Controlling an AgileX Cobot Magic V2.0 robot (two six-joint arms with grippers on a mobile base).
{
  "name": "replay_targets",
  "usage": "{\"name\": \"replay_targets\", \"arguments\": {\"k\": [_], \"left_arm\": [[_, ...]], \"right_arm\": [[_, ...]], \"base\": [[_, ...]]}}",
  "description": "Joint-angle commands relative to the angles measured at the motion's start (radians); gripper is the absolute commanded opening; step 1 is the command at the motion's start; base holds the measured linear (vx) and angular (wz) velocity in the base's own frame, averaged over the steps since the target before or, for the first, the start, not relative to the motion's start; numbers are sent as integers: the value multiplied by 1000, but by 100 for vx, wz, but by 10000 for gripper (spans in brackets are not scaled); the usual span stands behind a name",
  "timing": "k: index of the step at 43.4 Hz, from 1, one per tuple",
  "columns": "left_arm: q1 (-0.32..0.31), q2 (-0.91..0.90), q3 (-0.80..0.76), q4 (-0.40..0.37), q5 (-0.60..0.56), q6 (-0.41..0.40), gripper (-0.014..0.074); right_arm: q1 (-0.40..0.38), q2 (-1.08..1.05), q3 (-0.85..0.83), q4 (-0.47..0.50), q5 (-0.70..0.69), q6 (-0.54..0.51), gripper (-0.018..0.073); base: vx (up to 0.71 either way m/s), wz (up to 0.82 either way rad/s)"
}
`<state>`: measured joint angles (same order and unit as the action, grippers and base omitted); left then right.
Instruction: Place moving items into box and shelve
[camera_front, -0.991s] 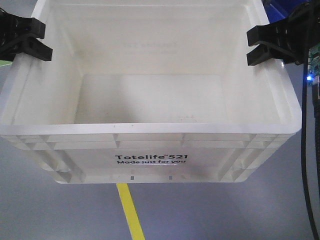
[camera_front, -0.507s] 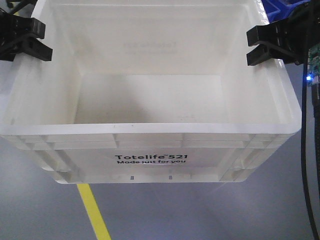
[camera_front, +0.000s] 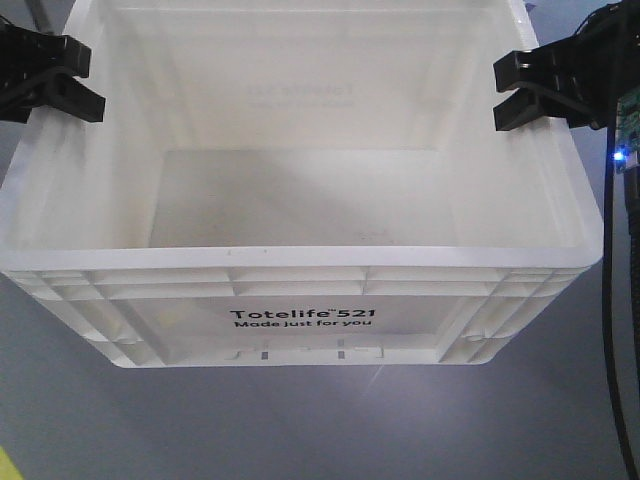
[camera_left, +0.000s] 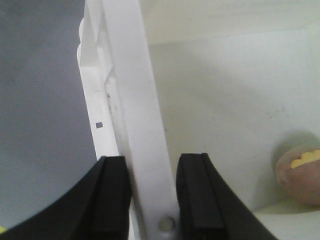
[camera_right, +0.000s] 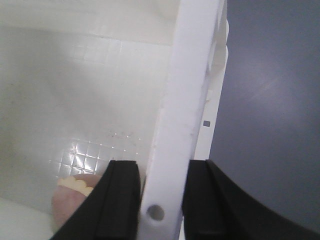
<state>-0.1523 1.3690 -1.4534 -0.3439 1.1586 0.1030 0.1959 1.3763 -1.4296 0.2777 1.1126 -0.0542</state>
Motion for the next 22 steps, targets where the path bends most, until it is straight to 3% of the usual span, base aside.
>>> {"name": "replay_targets", "arguments": {"k": [1, 22], "left_arm": [[-19, -51, -40, -207, -89, 12, -3], [-19, -51, -40, -205, -89, 12, -3]], "right_arm": [[15, -44, -39, 160, -116, -18, 0], [15, -44, -39, 160, -107, -18, 0]], "base": [[30, -54], [29, -49]]}}
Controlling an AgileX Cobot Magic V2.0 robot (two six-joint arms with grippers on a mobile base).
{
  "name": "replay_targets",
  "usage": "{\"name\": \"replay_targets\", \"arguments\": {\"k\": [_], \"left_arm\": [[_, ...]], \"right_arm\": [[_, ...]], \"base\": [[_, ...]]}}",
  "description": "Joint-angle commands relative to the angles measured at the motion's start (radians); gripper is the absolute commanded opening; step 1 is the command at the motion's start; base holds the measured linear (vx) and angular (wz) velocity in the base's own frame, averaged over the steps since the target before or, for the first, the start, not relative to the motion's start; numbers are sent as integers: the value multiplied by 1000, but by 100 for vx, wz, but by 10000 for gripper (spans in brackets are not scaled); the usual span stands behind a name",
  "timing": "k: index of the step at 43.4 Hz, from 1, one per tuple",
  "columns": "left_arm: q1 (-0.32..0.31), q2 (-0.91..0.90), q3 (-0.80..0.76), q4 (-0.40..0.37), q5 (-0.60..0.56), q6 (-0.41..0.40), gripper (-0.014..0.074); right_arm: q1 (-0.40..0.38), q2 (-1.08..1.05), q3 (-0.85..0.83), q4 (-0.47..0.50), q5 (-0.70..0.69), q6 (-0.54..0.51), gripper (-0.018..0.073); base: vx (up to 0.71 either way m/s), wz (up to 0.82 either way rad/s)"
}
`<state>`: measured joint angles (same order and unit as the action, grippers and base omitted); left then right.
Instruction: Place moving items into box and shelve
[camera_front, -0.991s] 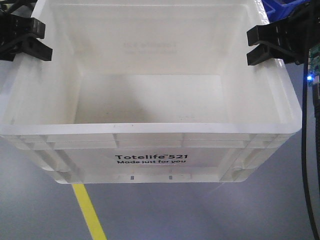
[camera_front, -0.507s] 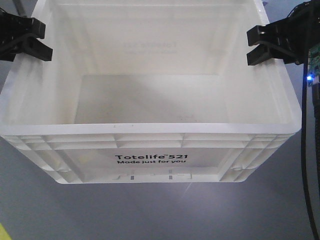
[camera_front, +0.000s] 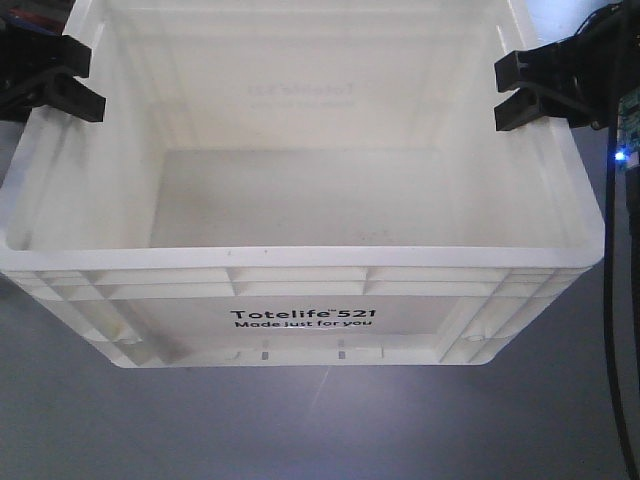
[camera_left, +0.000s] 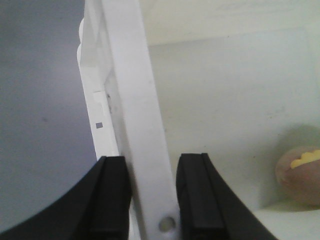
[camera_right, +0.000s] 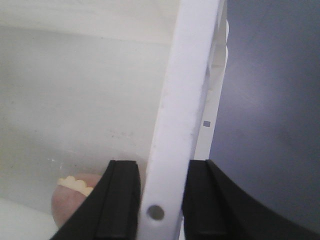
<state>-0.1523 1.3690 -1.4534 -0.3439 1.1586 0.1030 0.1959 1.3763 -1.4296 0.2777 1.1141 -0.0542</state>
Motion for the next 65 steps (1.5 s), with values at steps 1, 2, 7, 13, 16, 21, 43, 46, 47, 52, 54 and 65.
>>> {"name": "replay_targets", "arguments": {"k": [1, 2, 7, 13, 16, 21, 43, 46, 47, 52, 54, 65], "left_arm": [[-19, -51, -40, -205, -89, 12, -3], [-19, -51, -40, -205, -89, 12, -3], [-19, -51, -40, -205, -89, 12, -3], [-19, -51, -40, -204, -89, 12, -3], [-19, -51, -40, -204, -89, 12, -3], [-19, -51, -40, -204, -89, 12, -3], [-19, -51, -40, -204, -89, 12, -3], [-19, -51, -40, -204, -89, 12, -3], [-19, -51, -40, -204, -89, 12, -3], [-19, -51, -40, -204, -89, 12, -3], [-19, -51, -40, -204, -89, 12, -3], [-19, -51, -40, -205, -89, 12, -3]], "right_arm": [[15, -44, -39, 160, -108, -18, 0], [15, -44, -39, 160, -107, -18, 0], [15, -44, -39, 160, -106, -18, 0], [15, -44, -39, 160, -106, -18, 0], [15, -44, -39, 160, -106, -18, 0], [15, -44, -39, 160, -106, -18, 0], [15, -44, -39, 160, -103, -18, 0], [15, -44, -39, 160, -103, -18, 0], [15, -44, -39, 160, -103, -18, 0], [15, -44, -39, 160, -103, -18, 0], [15, -44, -39, 160, -103, -18, 0], [15, -44, -39, 160, -103, -18, 0]], "base": [[29, -43], [29, -43], [29, -42], [30, -41], [30, -41], [31, -40], [34, -31], [36, -20], [37, -18], [37, -15], [38, -12], [40, -10]]}}
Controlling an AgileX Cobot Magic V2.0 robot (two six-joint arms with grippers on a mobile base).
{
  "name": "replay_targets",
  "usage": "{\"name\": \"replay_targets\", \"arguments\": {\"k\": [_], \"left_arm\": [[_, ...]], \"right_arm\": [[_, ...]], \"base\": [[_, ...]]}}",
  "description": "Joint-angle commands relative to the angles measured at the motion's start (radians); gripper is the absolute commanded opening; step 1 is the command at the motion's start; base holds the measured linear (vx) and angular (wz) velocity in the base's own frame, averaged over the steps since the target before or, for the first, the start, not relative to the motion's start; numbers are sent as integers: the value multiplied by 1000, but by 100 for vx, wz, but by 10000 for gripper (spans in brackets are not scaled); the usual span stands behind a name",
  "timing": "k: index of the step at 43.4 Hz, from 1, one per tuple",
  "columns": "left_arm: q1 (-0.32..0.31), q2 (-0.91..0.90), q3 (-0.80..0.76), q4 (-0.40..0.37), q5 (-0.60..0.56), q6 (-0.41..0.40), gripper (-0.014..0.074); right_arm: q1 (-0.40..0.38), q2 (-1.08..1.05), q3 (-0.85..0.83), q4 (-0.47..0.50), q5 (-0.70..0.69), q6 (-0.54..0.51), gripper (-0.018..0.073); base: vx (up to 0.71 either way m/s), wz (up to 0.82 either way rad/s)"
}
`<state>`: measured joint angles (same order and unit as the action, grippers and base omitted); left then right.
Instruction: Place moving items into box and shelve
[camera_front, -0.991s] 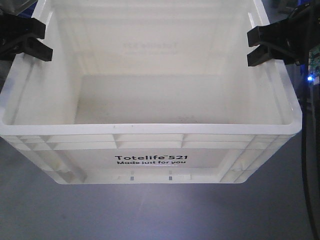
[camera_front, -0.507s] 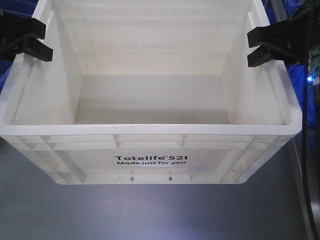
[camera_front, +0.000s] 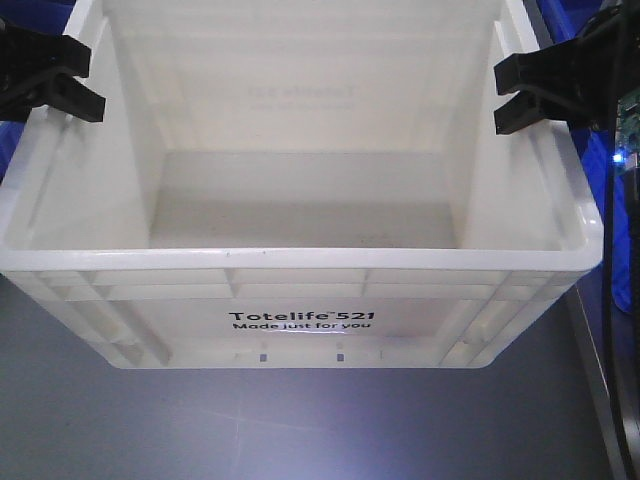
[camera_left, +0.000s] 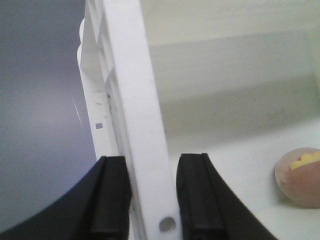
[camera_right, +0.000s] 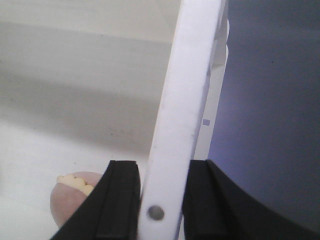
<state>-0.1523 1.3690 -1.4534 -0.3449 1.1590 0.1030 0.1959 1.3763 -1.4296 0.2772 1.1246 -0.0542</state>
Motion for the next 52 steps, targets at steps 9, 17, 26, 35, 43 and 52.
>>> {"name": "replay_targets", "arguments": {"k": [9, 17, 26, 35, 43, 52], "left_arm": [[-19, -51, -40, -204, -90, 12, -3], [-19, -51, -40, -204, -90, 12, -3], [-19, -51, -40, -204, -90, 12, -3], [-19, -51, -40, -204, -90, 12, -3], [-19, -51, -40, -204, -90, 12, -3], [-19, -51, -40, -204, -90, 12, -3]], "right_arm": [[15, -44, -39, 160, -113, -18, 0], [15, -44, -39, 160, -113, -18, 0], [15, -44, -39, 160, -113, -18, 0], [15, -44, -39, 160, -113, -18, 0], [15, -44, -39, 160, -113, -18, 0], [15, -44, -39, 160, -113, -18, 0]], "base": [[43, -13], [44, -14], [45, -11], [46, -4], [47, 2], [48, 7]]}}
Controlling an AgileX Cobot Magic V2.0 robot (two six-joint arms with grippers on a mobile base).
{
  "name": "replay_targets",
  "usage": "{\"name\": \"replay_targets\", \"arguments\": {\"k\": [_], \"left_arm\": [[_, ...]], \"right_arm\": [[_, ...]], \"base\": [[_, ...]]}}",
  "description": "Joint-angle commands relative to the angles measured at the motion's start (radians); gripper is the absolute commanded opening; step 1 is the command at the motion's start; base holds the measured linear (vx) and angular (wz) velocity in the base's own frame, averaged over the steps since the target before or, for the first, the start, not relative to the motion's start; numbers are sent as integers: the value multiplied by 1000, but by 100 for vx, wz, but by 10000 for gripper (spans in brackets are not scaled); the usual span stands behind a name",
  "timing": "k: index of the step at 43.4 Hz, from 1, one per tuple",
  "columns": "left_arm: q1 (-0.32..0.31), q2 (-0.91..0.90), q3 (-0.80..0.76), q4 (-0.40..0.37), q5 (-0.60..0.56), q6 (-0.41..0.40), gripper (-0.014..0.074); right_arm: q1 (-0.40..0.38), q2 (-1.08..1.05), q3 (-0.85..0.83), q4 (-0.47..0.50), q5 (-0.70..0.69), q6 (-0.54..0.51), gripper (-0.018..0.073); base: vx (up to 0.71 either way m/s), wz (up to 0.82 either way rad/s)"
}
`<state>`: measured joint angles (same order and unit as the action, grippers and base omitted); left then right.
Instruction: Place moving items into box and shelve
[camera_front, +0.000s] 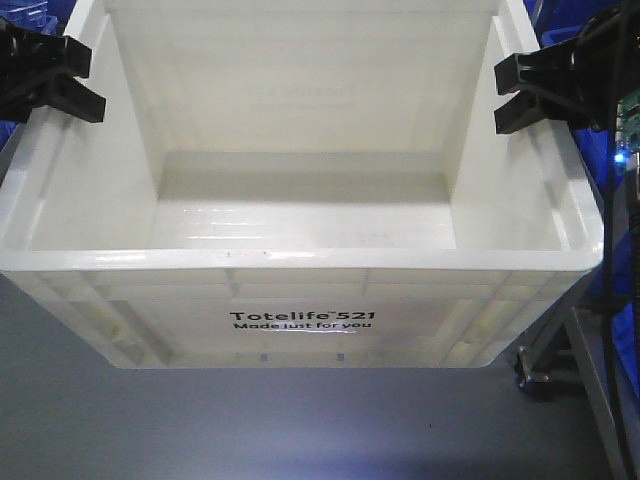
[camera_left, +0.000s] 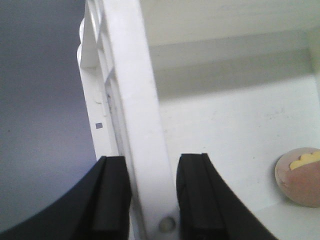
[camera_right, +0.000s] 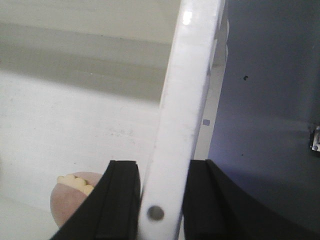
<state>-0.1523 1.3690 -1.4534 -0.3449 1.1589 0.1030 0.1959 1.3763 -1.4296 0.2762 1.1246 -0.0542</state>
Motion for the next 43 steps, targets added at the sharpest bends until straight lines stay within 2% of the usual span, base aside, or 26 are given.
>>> {"name": "replay_targets", "arguments": {"k": [1, 43], "left_arm": [[-19, -51, -40, -204, -90, 12, -3], [-19, -51, -40, -204, -90, 12, -3]], "right_arm": [[15, -44, -39, 161, -113, -18, 0], [15, -44, -39, 161, -113, -18, 0]], "base": [[48, 9], [47, 0]]}}
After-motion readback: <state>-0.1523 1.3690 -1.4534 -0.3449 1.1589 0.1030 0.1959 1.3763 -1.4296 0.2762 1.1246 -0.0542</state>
